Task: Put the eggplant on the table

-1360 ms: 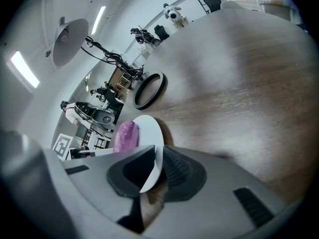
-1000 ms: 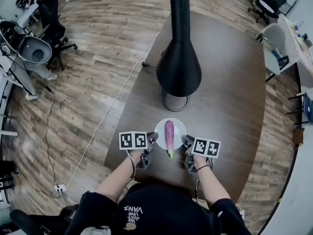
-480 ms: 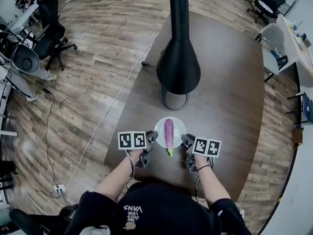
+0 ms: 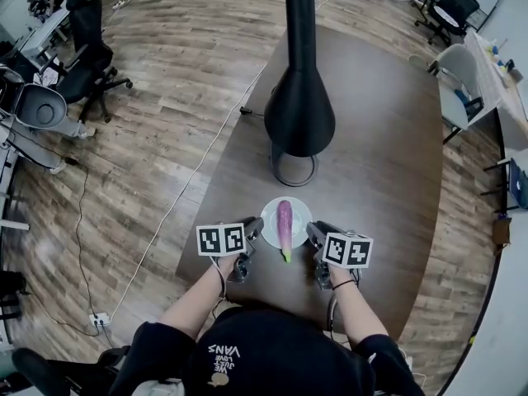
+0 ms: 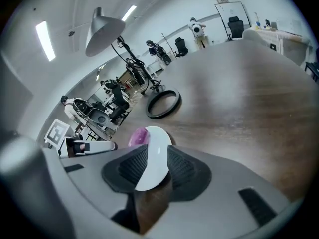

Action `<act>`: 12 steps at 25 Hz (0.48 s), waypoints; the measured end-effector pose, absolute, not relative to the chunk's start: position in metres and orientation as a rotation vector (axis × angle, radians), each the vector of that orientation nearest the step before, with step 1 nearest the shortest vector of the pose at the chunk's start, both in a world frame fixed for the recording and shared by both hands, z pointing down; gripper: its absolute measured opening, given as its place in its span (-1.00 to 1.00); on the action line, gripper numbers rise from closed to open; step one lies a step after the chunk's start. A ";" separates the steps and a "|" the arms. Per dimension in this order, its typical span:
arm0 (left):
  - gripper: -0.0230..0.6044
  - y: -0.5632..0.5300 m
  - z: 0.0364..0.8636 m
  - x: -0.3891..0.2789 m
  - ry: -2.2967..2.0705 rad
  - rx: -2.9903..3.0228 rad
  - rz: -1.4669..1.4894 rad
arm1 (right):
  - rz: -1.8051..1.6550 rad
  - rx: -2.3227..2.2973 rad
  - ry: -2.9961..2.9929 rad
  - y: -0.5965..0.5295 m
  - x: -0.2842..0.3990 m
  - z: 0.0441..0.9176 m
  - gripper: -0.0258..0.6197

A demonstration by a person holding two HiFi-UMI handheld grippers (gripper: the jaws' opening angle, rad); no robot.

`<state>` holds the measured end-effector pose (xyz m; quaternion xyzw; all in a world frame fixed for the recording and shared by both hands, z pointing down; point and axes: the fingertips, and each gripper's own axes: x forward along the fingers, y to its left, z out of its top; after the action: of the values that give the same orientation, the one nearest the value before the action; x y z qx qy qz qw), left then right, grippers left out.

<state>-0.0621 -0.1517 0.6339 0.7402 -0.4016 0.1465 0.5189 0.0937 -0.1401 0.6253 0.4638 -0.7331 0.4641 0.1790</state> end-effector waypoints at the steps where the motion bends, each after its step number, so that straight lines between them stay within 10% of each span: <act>1: -0.59 -0.152 0.629 -0.062 -0.967 1.799 0.346 | 1.275 1.316 -2.088 -0.140 0.093 0.621 -0.51; 12: -0.85 -0.145 0.552 -0.054 -1.044 2.117 0.259 | 1.088 1.422 -2.266 -0.129 0.094 0.566 -0.81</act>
<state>-0.0542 -0.1447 0.5519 0.8268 -0.4077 0.1010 0.3740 0.0944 -0.1289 0.5662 0.4885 -0.7783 0.3736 0.1263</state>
